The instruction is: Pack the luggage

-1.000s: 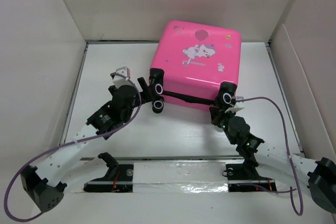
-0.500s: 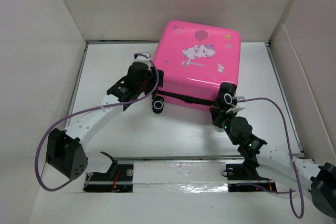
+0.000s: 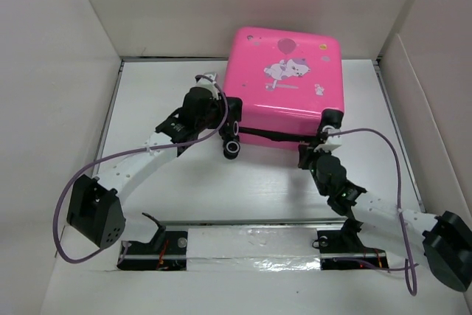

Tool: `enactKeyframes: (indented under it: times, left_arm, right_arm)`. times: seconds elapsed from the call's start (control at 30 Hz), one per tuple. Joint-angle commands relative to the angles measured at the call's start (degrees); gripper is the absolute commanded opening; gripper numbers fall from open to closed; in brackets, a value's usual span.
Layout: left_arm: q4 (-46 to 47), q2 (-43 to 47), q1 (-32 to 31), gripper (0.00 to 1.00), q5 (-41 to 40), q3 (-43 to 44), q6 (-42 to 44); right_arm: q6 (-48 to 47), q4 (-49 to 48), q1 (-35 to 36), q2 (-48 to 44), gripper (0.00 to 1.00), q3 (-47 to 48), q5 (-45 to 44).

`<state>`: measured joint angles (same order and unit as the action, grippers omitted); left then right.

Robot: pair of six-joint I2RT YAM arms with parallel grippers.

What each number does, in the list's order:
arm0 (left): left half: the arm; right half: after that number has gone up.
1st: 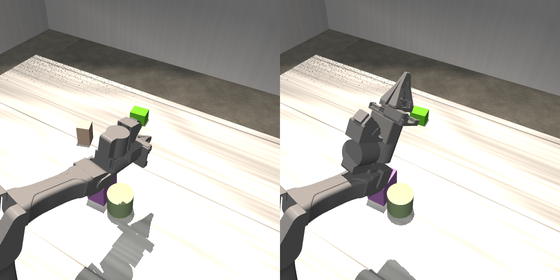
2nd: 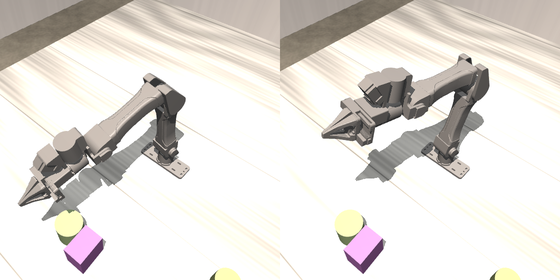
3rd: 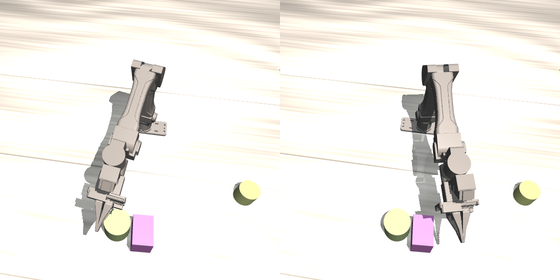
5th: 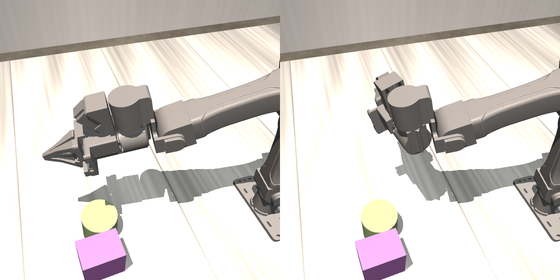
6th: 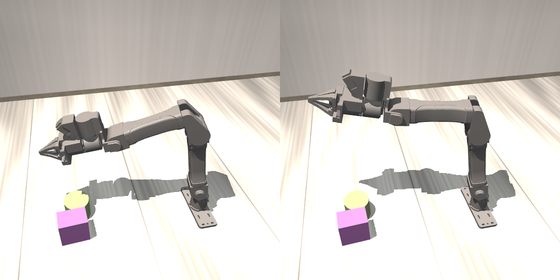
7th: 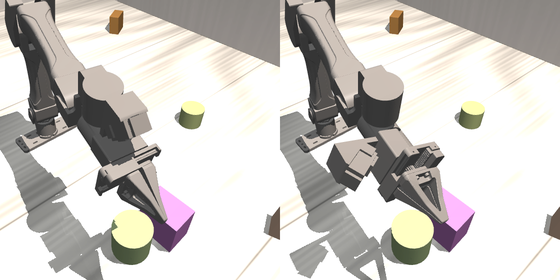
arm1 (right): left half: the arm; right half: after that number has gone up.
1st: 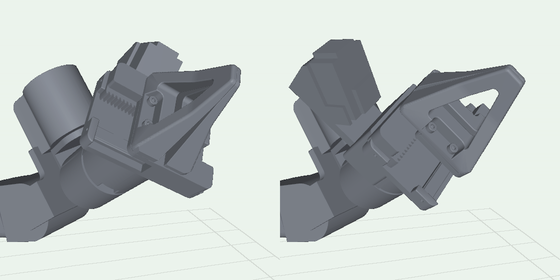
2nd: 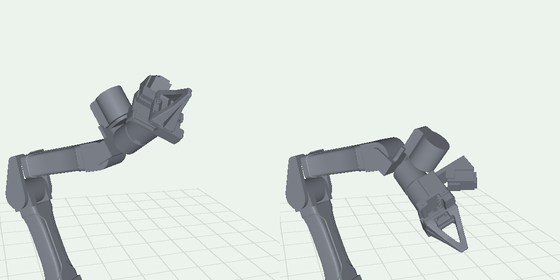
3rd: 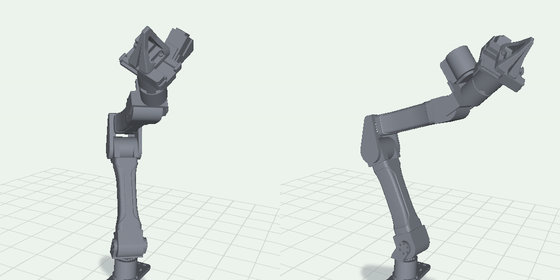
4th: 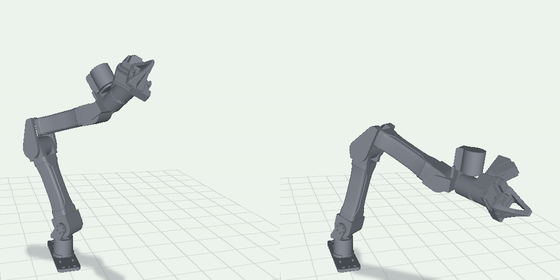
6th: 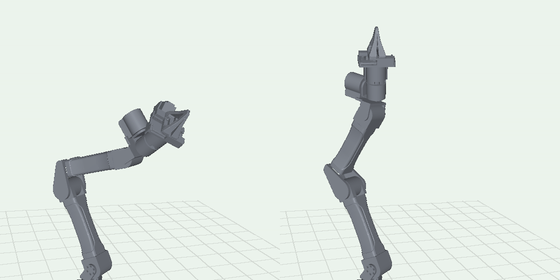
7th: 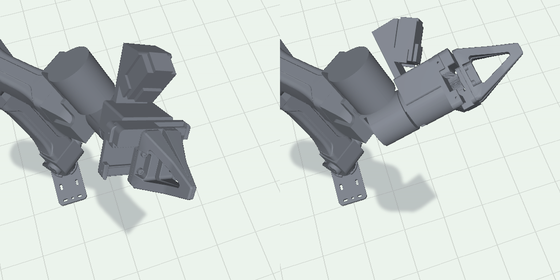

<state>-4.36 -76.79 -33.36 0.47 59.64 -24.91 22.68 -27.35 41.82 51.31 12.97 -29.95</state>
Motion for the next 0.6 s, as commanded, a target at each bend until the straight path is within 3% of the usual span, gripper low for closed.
enactKeyframes:
  times: [0.0, 0.2, 0.57]
  left_arm:
    - [11.94, -2.74, -10.47, 0.00, 13.71, 1.52, -5.43]
    - [14.89, -9.33, -17.69, 0.00, 14.02, 7.51, -6.55]
    - [19.39, -12.86, -20.59, 0.00, 20.45, 17.00, -10.07]
  right_arm:
    - [-0.18, -10.78, 3.26, 4.75, 0.00, 5.66, 5.79]
    - [0.97, -14.55, 5.10, 11.35, 0.00, 8.38, 10.25]
    - [6.41, -27.82, 12.05, 21.72, 0.00, 11.37, 19.84]
